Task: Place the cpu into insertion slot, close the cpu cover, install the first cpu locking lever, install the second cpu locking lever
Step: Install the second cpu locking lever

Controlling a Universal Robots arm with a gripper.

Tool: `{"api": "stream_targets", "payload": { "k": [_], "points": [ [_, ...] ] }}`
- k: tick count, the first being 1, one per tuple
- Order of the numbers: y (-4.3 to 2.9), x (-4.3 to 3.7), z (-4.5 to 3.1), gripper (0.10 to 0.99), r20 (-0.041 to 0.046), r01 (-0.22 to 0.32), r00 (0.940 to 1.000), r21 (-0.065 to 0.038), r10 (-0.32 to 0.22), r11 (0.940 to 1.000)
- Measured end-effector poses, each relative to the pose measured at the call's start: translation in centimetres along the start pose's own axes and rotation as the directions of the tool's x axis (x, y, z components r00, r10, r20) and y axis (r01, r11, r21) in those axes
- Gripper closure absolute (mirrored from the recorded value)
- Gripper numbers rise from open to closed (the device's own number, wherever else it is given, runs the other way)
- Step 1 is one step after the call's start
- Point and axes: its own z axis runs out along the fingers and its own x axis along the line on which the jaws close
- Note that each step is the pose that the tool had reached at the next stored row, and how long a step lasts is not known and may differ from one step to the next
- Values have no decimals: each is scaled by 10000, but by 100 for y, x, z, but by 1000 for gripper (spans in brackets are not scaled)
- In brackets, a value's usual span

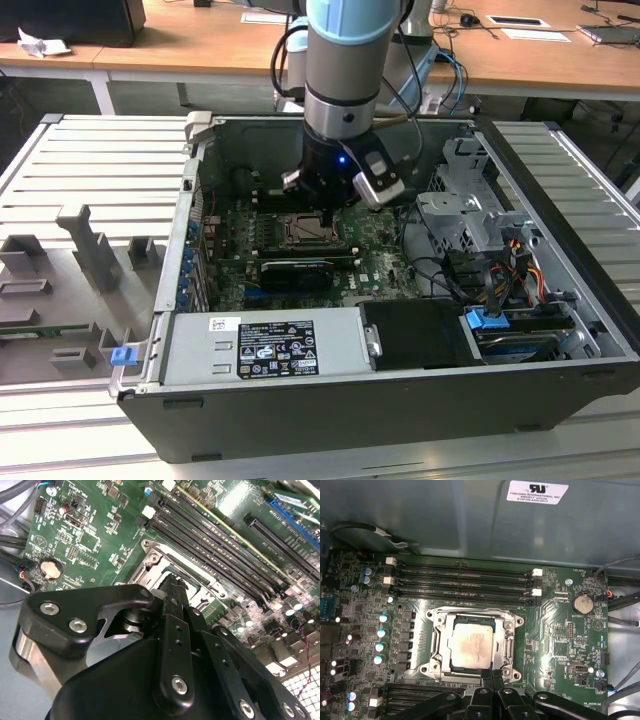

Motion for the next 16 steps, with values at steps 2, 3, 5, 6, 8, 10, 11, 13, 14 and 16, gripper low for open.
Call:
{"api": "stream_targets", "payload": {
  "k": [2, 3, 5, 6, 8, 10, 11, 13, 14, 16],
  "points": [
    [-19, 1, -2, 980, 0, 1, 10000, 0, -1, 10000],
    [-31, 3, -3, 980, 0, 0, 10000, -1, 0, 10000],
    [-44, 3, -4, 980, 0, 1, 10000, 0, -1, 10000],
    [-49, 3, -4, 980, 0, 1, 10000, 0, -1, 10000],
    [-78, 6, -5, 980, 0, 0, 10000, 0, 0, 10000],
    [-103, 14, 5, 980, -11, -2, 10000, -4, 2, 10000],
    [-111, 16, 8, 980, -12, -1, 10000, -7, 1, 10000],
    [-119, 18, 10, 980, -13, -2, 10000, -6, 2, 10000],
    [-126, 19, 11, 980, -13, -1, 10000, -7, 1, 10000],
    [-147, 22, 10, 980, -13, -1, 10000, -8, 1, 10000]
  ]
}}
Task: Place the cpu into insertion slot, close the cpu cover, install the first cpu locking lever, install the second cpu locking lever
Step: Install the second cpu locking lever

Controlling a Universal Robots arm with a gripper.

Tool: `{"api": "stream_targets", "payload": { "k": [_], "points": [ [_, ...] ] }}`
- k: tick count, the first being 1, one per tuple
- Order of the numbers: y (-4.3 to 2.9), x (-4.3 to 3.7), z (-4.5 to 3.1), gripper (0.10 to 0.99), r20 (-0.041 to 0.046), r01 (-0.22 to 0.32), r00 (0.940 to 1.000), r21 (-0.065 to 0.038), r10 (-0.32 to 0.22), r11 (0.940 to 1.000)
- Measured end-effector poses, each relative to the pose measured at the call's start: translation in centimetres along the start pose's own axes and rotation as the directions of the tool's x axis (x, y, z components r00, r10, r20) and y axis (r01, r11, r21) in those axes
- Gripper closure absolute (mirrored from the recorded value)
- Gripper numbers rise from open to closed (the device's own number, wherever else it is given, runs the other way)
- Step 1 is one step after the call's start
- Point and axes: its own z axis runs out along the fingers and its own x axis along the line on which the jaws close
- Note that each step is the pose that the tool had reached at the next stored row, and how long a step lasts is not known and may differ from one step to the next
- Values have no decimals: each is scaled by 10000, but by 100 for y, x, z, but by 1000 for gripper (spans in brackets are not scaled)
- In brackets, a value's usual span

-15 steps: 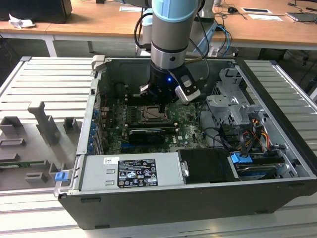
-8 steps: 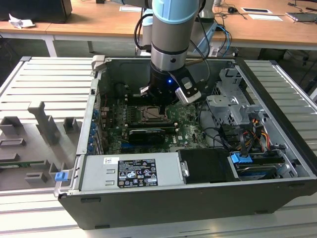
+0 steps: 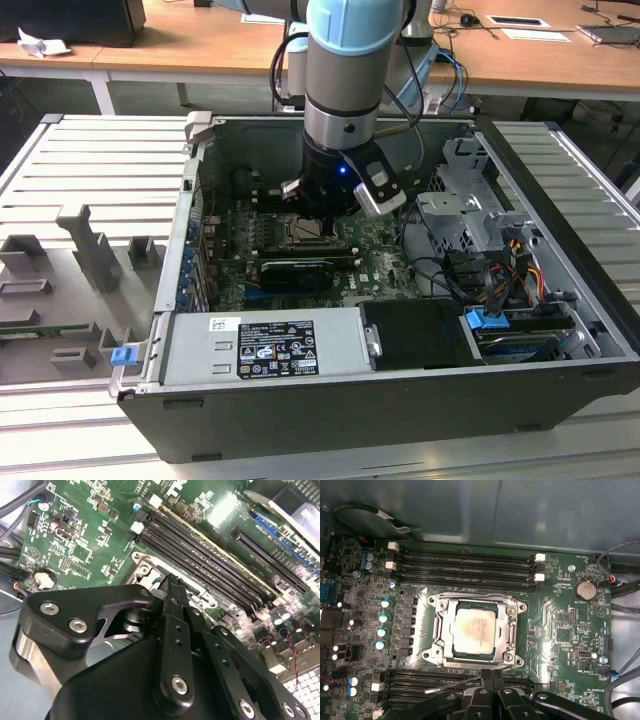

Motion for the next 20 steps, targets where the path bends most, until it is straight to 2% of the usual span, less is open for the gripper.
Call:
{"api": "stream_targets", "payload": {
  "k": [7, 11, 13, 14, 17, 20],
  "points": [
    [-62, 8, -4, 980, -1, 19, 10000, -12, -19, 10000],
    [-70, 13, -2, 980, 0, 21, 10000, -38, -21, 10000],
    [-68, 41, -1, 980, 4, 20, 10000, -89, -20, 10000],
    [-64, 96, -2, 980, 5, 19, 10000, -96, -19, 10000],
    [-64, 118, -3, 980, 5, 19, 10000, -111, -19, 9999],
    [-64, 160, -3, 980, 14, 18, 10000, -220, -17, 9998]
  ]
}}
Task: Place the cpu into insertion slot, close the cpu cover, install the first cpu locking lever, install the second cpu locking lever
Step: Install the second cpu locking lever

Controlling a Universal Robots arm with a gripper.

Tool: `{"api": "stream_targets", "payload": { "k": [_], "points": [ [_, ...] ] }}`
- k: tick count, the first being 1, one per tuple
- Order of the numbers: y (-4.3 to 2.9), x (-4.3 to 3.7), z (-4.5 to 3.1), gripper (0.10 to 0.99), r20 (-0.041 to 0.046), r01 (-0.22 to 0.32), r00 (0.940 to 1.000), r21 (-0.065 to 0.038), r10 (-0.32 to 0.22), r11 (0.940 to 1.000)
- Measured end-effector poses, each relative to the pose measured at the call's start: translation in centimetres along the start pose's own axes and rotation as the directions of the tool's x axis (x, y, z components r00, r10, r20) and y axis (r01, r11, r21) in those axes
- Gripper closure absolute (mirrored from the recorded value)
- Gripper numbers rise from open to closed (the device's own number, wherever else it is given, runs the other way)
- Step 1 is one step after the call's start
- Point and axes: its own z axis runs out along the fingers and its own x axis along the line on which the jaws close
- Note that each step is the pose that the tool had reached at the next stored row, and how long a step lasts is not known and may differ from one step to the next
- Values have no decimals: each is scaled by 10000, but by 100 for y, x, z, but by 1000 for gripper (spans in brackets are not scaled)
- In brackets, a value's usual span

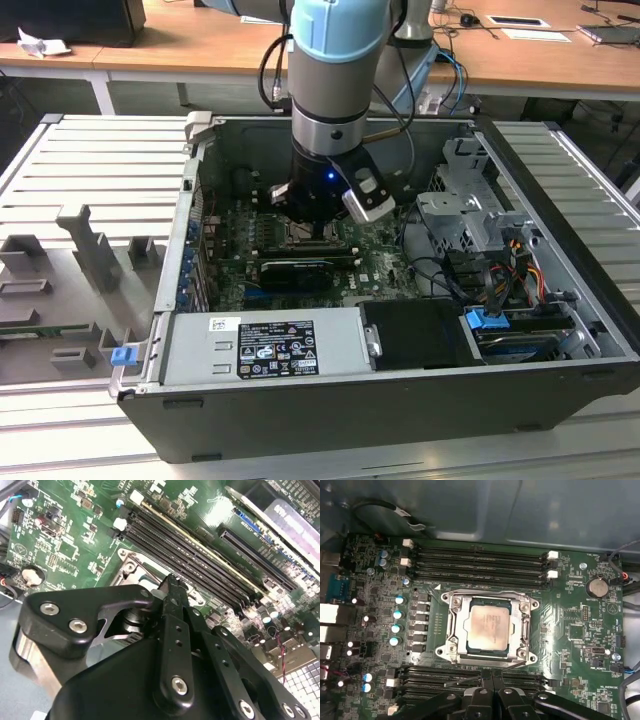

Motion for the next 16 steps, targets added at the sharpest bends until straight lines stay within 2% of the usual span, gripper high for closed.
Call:
{"api": "stream_targets", "payload": {
  "k": [1, 3, 8, 9, 12, 16],
  "points": [
    [0, 23, 0, 980, 2, 0, 10000, -19, 0, 10000],
    [0, 124, 9, 980, 5, 1, 10000, -60, -1, 10000],
    [-14, 160, 111, 980, 5, 9, 10000, -88, -9, 10000],
    [-17, 166, 116, 980, 6, 15, 10000, -149, -15, 9999],
    [-54, 230, 118, 980, 43, 11, 10000, -595, -9, 9982],
    [-123, 321, 113, 980, 61, 7, 10000, -854, -2, 9963]
  ]
}}
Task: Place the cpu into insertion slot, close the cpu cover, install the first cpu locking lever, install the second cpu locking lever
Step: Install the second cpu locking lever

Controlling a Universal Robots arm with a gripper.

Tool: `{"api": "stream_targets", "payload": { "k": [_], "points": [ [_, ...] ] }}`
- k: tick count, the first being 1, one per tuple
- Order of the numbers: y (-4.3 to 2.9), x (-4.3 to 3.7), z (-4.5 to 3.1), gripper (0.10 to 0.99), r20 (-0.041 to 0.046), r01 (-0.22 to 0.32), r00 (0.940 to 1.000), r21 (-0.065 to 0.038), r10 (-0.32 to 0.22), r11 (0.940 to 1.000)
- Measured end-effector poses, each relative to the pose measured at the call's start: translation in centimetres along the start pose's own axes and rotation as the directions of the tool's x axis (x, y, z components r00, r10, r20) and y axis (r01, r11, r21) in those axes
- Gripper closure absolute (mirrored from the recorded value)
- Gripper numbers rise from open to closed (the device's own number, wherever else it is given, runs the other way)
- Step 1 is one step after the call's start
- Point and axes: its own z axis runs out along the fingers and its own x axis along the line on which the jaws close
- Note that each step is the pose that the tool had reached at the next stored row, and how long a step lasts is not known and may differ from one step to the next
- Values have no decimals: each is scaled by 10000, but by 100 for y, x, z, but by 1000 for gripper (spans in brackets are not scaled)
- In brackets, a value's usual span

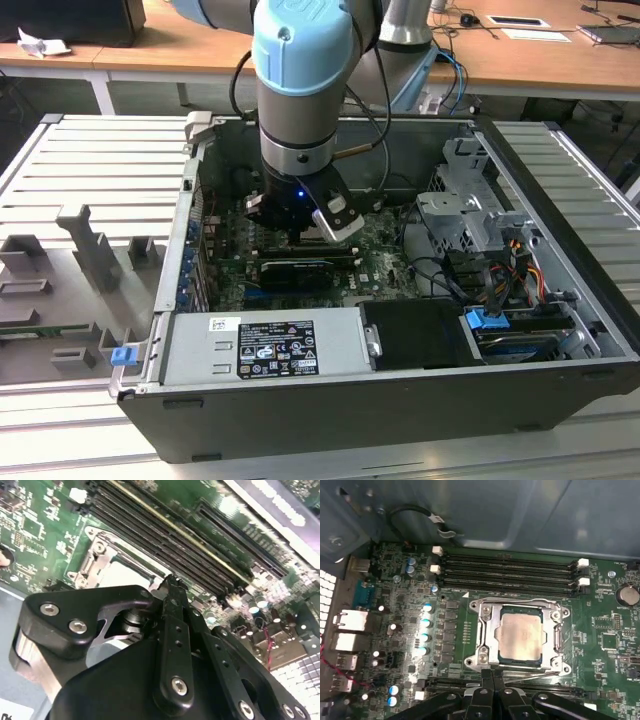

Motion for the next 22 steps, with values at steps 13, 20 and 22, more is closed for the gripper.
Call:
{"api": "stream_targets", "payload": {
  "k": [13, 20, 22],
  "points": [
    [-89, 90, 156, 980, 41, -5, 10000, -542, 8, 9985],
    [-111, 129, 201, 980, 60, -7, 10000, -789, 12, 9969],
    [-114, 140, 218, 980, 68, -10, 10000, -888, 16, 9960]
  ]
}}
